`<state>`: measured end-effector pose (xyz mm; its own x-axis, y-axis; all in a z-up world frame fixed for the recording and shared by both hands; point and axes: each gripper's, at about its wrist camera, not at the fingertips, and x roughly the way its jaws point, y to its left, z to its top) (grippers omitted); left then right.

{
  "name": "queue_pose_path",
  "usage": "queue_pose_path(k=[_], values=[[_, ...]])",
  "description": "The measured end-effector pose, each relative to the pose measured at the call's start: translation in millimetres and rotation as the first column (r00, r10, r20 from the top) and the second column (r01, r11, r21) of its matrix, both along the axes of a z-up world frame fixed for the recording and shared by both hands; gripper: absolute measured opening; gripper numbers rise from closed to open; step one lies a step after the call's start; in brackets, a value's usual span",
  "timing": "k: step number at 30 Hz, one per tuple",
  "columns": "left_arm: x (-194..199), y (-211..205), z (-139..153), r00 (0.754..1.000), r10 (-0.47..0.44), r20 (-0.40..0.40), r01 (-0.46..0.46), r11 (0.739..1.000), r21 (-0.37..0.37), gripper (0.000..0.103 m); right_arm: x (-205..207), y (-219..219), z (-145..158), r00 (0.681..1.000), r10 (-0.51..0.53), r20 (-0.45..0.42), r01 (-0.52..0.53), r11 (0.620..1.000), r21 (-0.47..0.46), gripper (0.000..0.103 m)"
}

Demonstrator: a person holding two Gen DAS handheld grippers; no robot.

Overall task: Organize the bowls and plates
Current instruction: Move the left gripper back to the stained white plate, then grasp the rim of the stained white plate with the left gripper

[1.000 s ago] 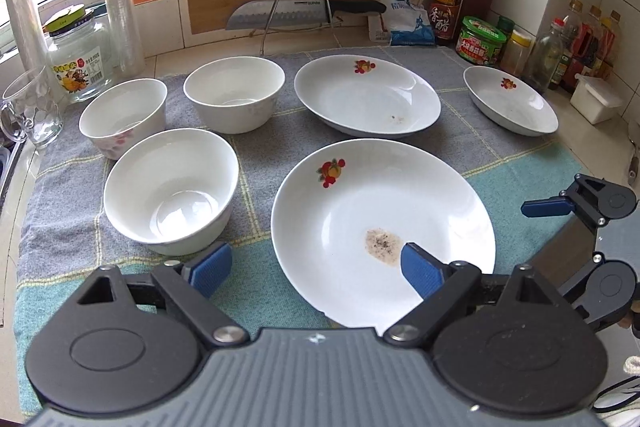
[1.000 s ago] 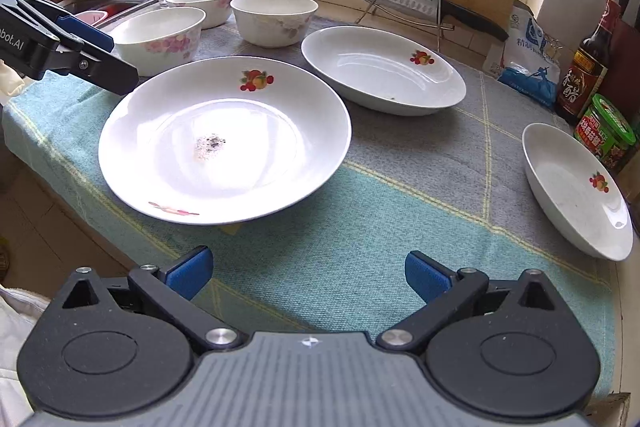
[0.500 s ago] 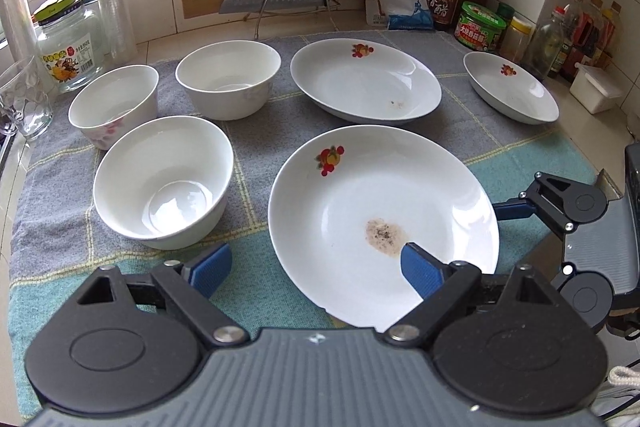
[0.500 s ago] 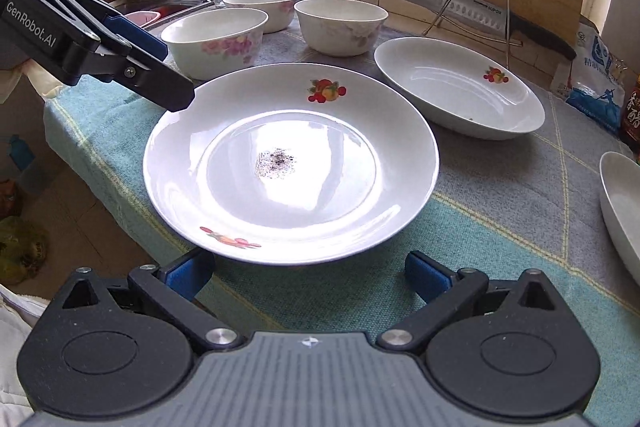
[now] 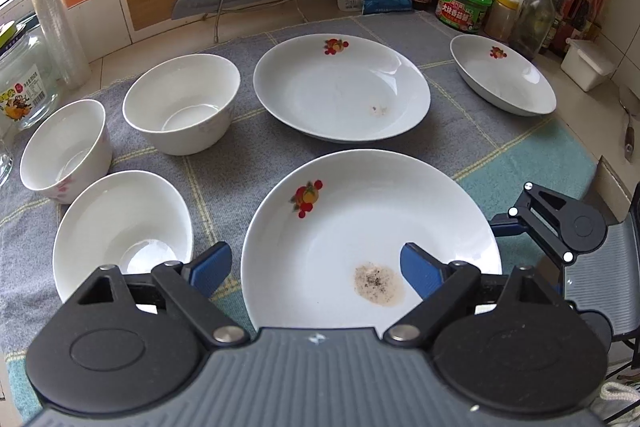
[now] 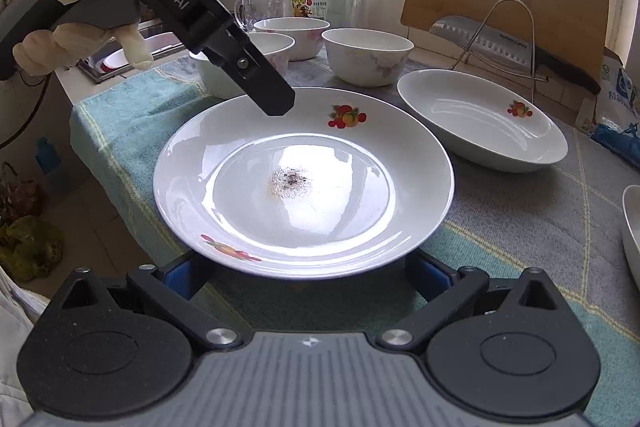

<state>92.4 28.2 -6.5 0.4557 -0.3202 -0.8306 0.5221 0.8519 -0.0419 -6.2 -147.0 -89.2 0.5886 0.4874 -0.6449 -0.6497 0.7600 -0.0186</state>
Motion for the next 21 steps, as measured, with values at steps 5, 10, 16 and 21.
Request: queue_pose_path(k=[5, 10, 16, 21], values=[[23, -11, -8, 0.998, -0.049, -0.041, 0.051, 0.998, 0.046, 0.091, -4, -3, -4, 1.000, -0.013, 0.028, 0.012, 1.000, 0.025, 0.103], [46, -18, -21, 0.987, -0.082, -0.138, 0.092, 0.994, 0.065, 0.089, -2, -1, -2, 1.000, -0.004, 0.020, 0.004, 1.000, 0.009, 0.103], [57, -26, -26, 0.967, -0.140, -0.214, 0.163, 0.982, 0.092, 0.084, -1, 1, -3, 1.000, 0.016, 0.024, -0.016, 1.000, 0.010, 0.103], [62, -29, -30, 0.949, -0.180, -0.259, 0.211, 0.973, 0.097, 0.079, 1, 2, -2, 1.000, 0.020, 0.020, -0.020, 1.000, 0.006, 0.103]])
